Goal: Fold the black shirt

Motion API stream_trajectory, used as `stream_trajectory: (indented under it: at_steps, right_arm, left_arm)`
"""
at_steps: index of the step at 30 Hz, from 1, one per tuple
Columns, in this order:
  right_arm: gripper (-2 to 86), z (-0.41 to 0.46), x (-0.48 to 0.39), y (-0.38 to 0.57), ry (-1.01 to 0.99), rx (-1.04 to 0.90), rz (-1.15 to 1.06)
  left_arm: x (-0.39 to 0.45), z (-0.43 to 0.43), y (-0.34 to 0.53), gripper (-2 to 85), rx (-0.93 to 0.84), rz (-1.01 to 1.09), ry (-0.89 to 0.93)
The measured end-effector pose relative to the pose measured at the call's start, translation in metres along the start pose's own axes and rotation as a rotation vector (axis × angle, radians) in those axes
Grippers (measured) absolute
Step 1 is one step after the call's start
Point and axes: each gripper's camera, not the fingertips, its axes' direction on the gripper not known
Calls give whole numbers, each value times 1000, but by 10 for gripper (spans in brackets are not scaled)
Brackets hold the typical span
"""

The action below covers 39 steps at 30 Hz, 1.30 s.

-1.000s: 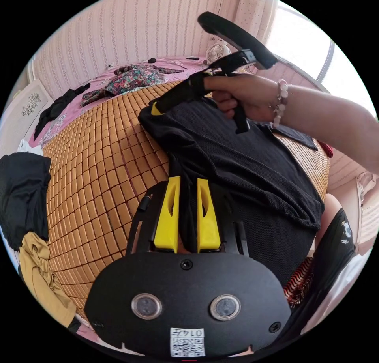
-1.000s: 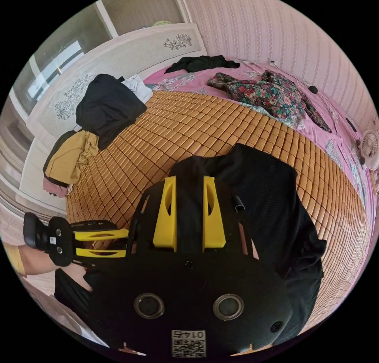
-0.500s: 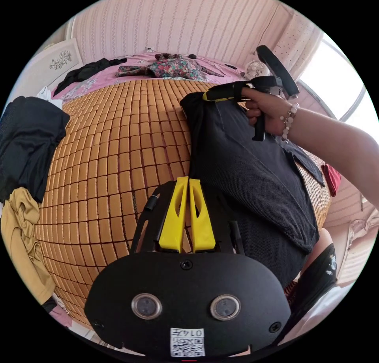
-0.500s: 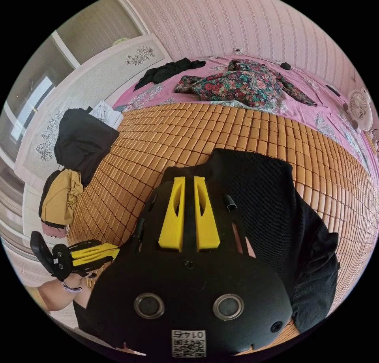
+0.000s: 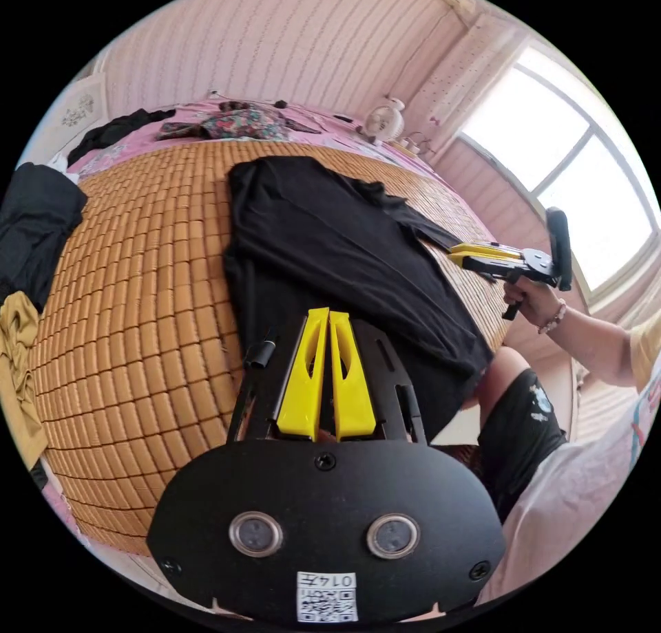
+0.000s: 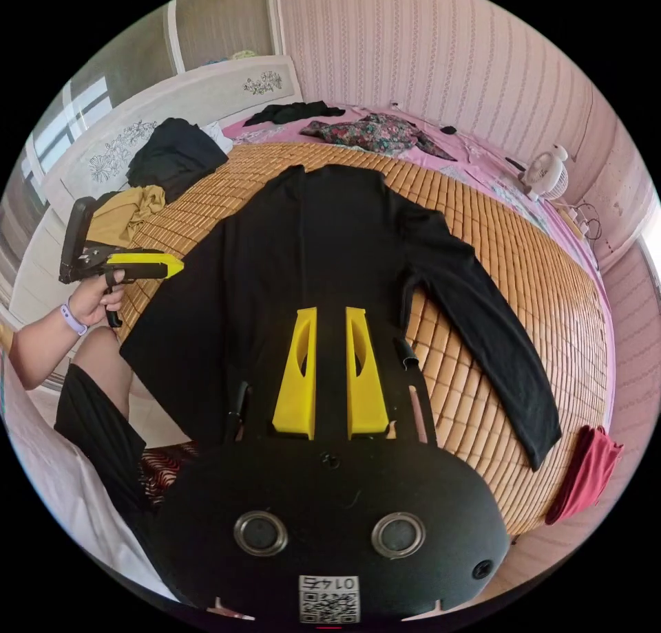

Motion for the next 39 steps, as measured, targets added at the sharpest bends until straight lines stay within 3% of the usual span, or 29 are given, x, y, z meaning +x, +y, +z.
stream_trajectory:
  at_steps: [5,10,12,14,18,23,25,28,33,39]
  right_arm:
    - [54,0,-25,64,83,-62,8]
    - [33,19,-23,94,77,-153,8]
    - [24,16,-19,102,61,-131,33]
    - [16,14,-13,111,37,-102,100]
    - [10,10,0,133,-16,-33,189]
    - [9,-25,33,157,-67,96,324]
    - [23,-48,63,175,-19,232,420]
    - [56,-58,118,193,93,285,573]
    - [111,-56,201,218,233,276,808]
    - [115,-49,257,237,292,250,929]
  left_arm:
    - [111,57,1,-7,-122,160,167]
    - [174,100,-15,-7,-220,299,112]
    - [193,121,-12,-7,-318,370,36]
    - [204,123,-10,-7,-305,421,4]
    - [215,130,-20,-7,-358,346,14]
    - [245,103,-22,-5,-306,417,17]
    - [258,90,-27,-4,-289,464,3]
    - [273,74,-44,-2,-229,553,-42]
    - [291,86,-95,20,-160,686,-126]
    - [308,129,-169,47,-122,661,-70]
